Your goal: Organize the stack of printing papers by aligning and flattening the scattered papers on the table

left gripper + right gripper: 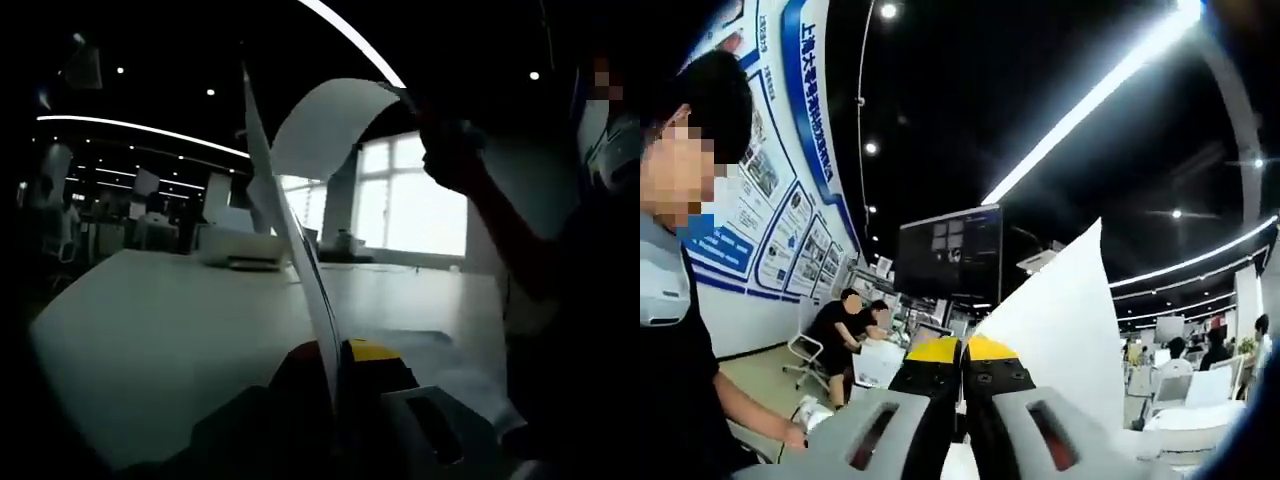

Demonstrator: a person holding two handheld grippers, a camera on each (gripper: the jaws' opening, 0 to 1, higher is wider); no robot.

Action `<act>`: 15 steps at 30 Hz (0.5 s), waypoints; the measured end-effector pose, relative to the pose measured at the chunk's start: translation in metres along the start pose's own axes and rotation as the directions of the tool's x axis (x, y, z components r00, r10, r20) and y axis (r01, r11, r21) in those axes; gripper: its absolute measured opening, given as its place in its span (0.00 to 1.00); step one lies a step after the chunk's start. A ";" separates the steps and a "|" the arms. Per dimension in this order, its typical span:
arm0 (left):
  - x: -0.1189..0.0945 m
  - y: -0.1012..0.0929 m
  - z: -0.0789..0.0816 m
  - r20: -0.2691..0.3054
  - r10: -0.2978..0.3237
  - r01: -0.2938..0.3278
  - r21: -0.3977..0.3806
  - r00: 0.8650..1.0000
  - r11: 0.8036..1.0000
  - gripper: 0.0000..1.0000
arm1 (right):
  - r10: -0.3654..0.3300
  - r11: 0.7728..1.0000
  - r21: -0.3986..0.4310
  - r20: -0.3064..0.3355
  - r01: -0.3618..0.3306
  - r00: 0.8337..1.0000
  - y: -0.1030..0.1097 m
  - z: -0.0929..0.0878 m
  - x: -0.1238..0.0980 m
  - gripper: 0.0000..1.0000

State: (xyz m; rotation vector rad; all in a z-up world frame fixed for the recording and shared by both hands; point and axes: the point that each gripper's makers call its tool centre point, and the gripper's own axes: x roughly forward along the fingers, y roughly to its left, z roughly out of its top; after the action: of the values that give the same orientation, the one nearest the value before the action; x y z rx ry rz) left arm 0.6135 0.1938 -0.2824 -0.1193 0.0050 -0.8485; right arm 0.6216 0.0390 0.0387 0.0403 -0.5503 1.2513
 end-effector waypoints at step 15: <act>0.000 0.001 0.000 -0.003 0.006 -0.006 0.005 1.000 1.000 0.06 | 0.019 0.930 0.367 -0.067 0.007 0.998 0.058 -0.141 -0.060 0.00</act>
State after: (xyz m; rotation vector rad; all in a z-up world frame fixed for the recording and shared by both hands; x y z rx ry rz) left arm 0.6142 0.1941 -0.2823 -0.1136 0.0061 -0.8429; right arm 0.6093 0.0501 -0.1242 0.3086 -0.2494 1.3431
